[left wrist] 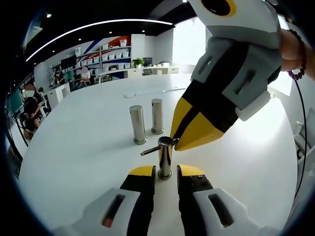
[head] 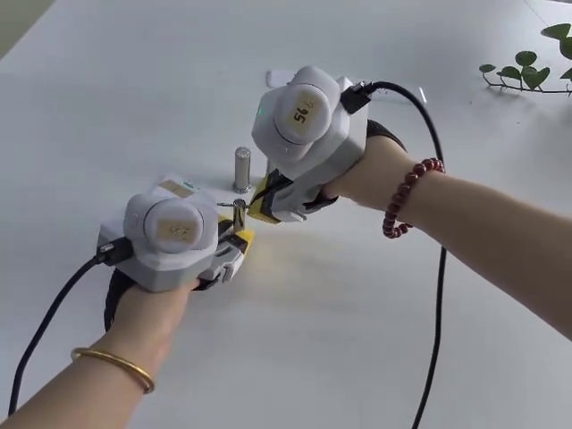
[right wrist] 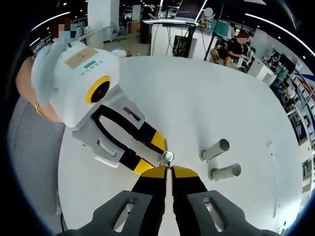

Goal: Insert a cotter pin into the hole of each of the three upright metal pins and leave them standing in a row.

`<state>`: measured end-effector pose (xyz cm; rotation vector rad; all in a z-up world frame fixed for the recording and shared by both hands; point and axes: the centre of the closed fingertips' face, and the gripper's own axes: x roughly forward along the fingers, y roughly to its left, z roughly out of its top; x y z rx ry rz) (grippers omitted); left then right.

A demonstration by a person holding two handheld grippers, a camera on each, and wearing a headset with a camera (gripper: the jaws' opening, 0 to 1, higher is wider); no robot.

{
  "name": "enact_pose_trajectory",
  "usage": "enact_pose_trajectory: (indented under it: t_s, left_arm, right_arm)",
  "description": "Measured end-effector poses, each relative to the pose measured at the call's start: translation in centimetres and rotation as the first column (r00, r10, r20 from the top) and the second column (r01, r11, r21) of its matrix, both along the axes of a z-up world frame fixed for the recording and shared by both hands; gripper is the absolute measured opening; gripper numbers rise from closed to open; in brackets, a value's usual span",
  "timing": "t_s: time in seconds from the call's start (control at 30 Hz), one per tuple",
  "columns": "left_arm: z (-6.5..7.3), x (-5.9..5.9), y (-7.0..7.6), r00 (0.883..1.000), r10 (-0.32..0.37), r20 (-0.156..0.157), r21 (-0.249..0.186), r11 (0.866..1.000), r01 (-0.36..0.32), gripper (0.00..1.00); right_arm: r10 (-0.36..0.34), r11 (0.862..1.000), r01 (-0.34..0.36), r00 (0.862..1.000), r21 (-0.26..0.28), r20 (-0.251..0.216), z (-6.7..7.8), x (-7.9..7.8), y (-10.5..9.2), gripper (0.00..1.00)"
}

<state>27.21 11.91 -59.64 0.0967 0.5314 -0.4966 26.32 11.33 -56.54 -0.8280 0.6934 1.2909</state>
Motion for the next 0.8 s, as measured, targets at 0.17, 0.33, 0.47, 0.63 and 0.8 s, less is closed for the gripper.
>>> enact_pose_trajectory:
  t_s: [0.17,0.33,0.47,0.63,0.8]
  left_arm:
    - [0.5,0.0,0.6,1.0,0.024,-0.005,-0.017,1.0,-0.024,0.24]
    - [1.8,-0.6,1.1,0.999,0.047,0.009,-0.033,0.998,-0.047,0.3]
    - [2.1,-1.0,1.5,0.999,0.049,0.007,-0.025,0.999,-0.049,0.36]
    - [2.6,-1.6,1.8,0.999,0.053,0.003,-0.032,0.998,-0.052,0.44]
    - [3.9,-2.2,1.9,0.998,0.052,0.027,-0.045,0.998,-0.051,0.49]
  right_arm:
    - [-0.032,0.999,0.032,0.999,-0.007,-0.034,0.0,-0.3,-0.3,0.04]
    - [-0.075,0.997,0.077,0.996,0.024,-0.05,0.6,-0.3,-0.5,0.08]
    - [-0.119,0.992,0.122,0.991,0.045,-0.057,1.1,0.1,-1.0,0.12]
    - [-0.169,0.977,0.178,0.982,0.118,-0.079,2.0,0.6,-1.0,0.16]
    - [-0.217,0.958,0.228,0.973,0.176,-0.076,3.0,1.5,-1.5,0.17]
